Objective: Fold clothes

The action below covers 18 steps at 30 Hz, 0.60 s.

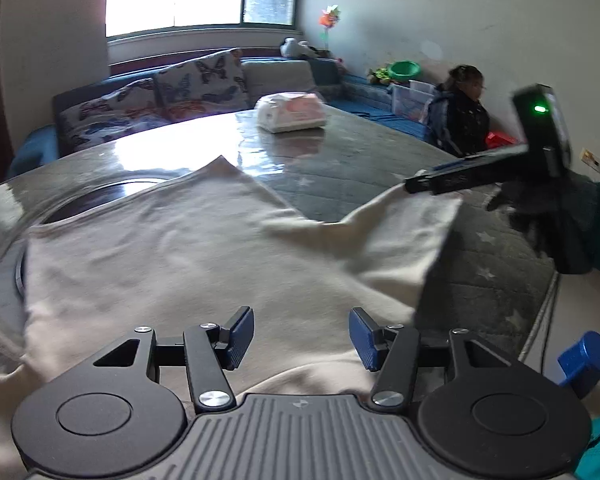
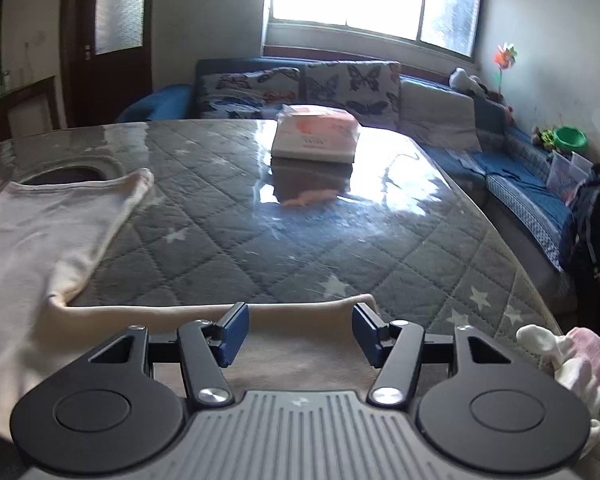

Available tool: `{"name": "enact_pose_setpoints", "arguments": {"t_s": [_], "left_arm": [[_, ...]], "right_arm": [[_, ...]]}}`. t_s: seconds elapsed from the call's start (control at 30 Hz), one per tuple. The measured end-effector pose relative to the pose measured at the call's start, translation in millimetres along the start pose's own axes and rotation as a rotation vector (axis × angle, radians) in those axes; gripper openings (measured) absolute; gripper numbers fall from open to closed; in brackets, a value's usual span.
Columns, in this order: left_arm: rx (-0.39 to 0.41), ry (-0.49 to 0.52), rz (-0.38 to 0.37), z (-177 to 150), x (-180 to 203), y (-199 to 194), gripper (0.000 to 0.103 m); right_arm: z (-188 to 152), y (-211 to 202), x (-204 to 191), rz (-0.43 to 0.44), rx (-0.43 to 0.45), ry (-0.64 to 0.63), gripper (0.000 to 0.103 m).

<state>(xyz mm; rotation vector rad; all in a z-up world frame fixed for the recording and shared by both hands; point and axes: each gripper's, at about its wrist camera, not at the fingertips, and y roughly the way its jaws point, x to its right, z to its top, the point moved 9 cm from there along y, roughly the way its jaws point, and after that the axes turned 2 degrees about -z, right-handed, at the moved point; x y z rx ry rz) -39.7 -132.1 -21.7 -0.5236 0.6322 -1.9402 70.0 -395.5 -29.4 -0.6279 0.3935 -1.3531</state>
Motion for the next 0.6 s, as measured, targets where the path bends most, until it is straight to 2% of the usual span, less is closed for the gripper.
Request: {"name": "enact_pose_setpoints", "arguments": {"t_s": [0.17, 0.3, 0.43, 0.6], "left_arm": [[-0.027, -0.068, 0.020, -15.5, -19.9, -7.1, 0.056], [-0.045, -0.061, 0.013, -28.9, -13.0, -7.8, 0.056], [-0.027, -0.033, 0.009, -24.7, -8.3, -11.6, 0.057], [0.001, -0.013, 0.003, -12.7, -5.9, -16.7, 0.057]], "right_arm": [[-7.2, -21.4, -31.7, 0.090, 0.021, -0.033, 0.065], [-22.4, -31.7, -60.2, 0.145, 0.018, -0.088, 0.068], [-34.8, -35.1, -70.8, 0.137, -0.001, -0.131, 0.070], [-28.8, -49.7, -72.6, 0.138, 0.038, -0.126, 0.074]]}}
